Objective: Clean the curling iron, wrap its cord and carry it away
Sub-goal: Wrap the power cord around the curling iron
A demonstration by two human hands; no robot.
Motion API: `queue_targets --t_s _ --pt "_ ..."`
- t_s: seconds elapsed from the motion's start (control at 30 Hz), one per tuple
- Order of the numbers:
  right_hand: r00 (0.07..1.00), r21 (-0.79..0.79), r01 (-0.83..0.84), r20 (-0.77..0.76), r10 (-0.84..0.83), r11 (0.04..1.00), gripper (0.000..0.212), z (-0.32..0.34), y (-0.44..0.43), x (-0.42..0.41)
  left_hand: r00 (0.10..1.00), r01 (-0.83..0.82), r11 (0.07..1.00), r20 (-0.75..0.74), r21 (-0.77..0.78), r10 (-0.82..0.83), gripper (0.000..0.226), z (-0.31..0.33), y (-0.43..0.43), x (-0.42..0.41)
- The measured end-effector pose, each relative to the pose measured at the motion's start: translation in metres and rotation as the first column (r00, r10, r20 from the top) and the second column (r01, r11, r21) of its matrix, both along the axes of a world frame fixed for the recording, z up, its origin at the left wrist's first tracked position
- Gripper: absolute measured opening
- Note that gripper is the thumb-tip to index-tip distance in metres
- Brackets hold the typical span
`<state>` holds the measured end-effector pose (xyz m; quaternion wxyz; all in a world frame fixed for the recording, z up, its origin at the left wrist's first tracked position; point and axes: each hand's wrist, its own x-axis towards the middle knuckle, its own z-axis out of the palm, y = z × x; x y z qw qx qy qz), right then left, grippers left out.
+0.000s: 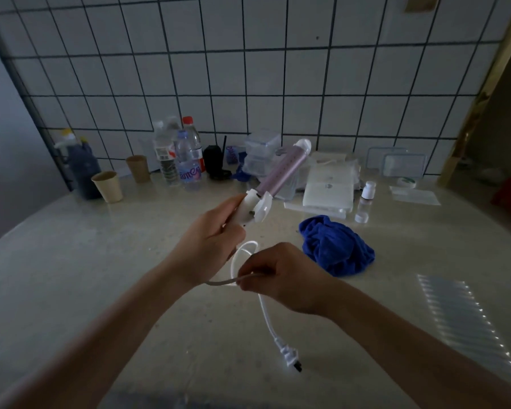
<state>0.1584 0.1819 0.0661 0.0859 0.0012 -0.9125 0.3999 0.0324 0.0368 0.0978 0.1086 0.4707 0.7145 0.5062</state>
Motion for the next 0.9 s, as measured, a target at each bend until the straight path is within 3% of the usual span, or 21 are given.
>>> queue_targets --t_s 0.1,0.23,0.37,0.43,0.67,0.9 --pt "1.000 0.031 -0.002 0.018 0.001 1.000 0.009 0.011 0.012 0.001 0.994 -0.055 0.997 -0.100 -0.059 0.049 0.045 0.003 -0.006 -0.002" --pt "1.000 0.037 -0.030 -0.005 0.030 0.999 0.002 0.021 0.023 0.000 0.993 -0.008 0.993 -0.115 -0.121 -0.006 0.039 0.001 -0.020 -0.010" --pt "0.991 0.017 0.017 -0.135 -0.015 1.000 0.004 0.031 0.035 -0.003 0.968 -0.108 0.943 -0.248 -0.314 0.028 0.075 -0.005 -0.039 -0.025" --pt "0.977 0.017 0.054 -0.209 -0.049 0.998 0.010 0.036 0.043 -0.006 0.951 -0.151 0.915 -0.307 -0.375 0.031 0.079 -0.010 -0.048 -0.030" --pt "0.960 0.096 0.067 -0.278 -0.038 0.993 0.013 0.051 0.050 -0.023 0.938 -0.132 0.905 -0.345 -0.405 -0.017 0.056 -0.009 -0.061 -0.032" --pt "0.956 0.154 0.059 -0.294 -0.012 0.986 0.013 0.069 0.050 -0.028 0.908 -0.151 0.888 -0.417 -0.435 -0.050 0.059 -0.005 -0.071 -0.037"
